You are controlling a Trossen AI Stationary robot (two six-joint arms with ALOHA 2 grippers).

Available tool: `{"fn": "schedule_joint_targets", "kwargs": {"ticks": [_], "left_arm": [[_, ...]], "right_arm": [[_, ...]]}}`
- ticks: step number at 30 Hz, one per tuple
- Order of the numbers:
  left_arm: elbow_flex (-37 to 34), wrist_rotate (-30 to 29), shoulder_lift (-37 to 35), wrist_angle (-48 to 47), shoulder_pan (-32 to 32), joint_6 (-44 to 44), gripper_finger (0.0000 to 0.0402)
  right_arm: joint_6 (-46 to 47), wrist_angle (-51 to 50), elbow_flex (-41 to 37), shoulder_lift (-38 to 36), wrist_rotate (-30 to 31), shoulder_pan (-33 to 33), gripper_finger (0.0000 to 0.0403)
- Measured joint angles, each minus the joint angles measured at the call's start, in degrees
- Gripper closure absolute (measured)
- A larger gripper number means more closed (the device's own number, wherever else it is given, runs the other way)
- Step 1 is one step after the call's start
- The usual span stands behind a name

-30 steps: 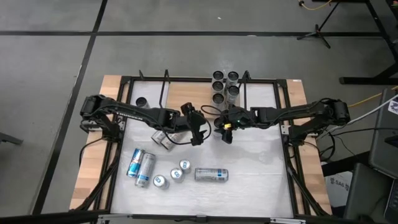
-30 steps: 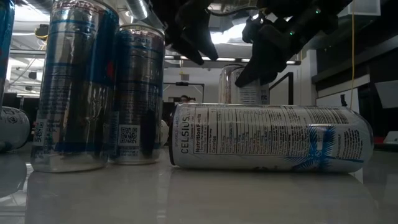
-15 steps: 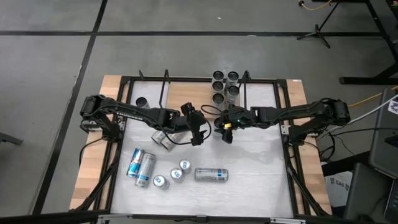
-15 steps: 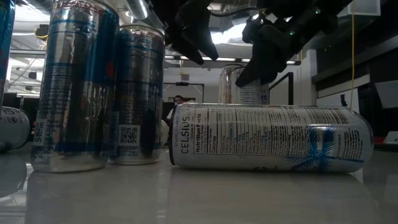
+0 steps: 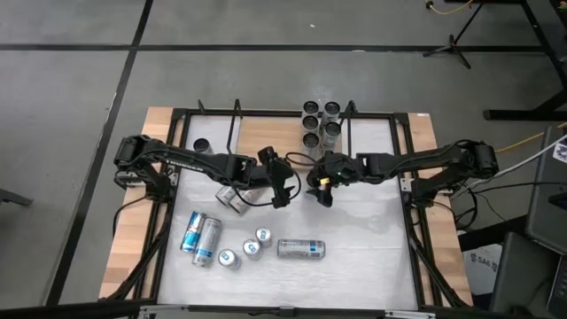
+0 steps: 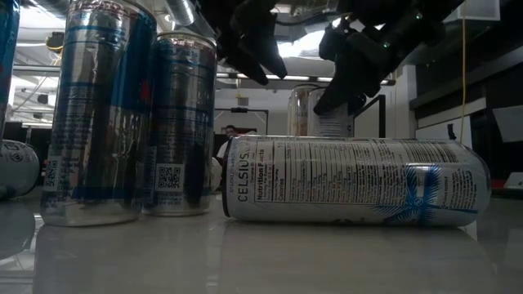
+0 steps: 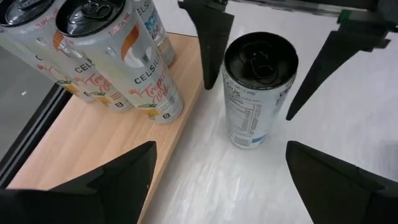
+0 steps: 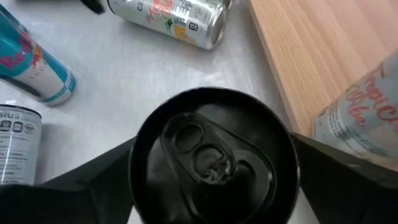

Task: Place canned beverage on shelf
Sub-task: Put the white soda can aligned with the other white soda can on the shelf

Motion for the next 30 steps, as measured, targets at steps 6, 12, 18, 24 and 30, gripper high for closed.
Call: {"fn": "schedule_joint_targets", "kwargs": {"ticks": [6, 12, 18, 24, 30], "left_arm": [[0.0, 2.0, 1.6, 1.6, -0.2, -1.4, 0.0053], [0.0, 2.6, 4.3, 2.6, -0.6, -2.7, 0.0053], [0.0, 2.5, 8.1, 7.1, -0.5, -3.0, 0.0053], [0.0, 2.3, 10.1, 10.6, 0.0, -3.0, 0.0053], [0.0, -0.8, 10.1, 11.2, 1.0, -2.9, 0.0053]], "right_arm": [[-0.7, -0.4, 0.0, -1.6, 0.0, 0.0, 0.0012], [-3.1, -3.4, 0.1, -6.1, -1.6, 0.0, 0.0011], [-3.2, -10.5, 0.1, -9.5, -1.5, 0.0, 0.0011], [-3.2, -11.8, 0.1, -9.1, -3.1, 0.0, 0.001], [-3.2, -12.2, 0.1, -8.3, -5.1, 0.0, 0.001]]}}
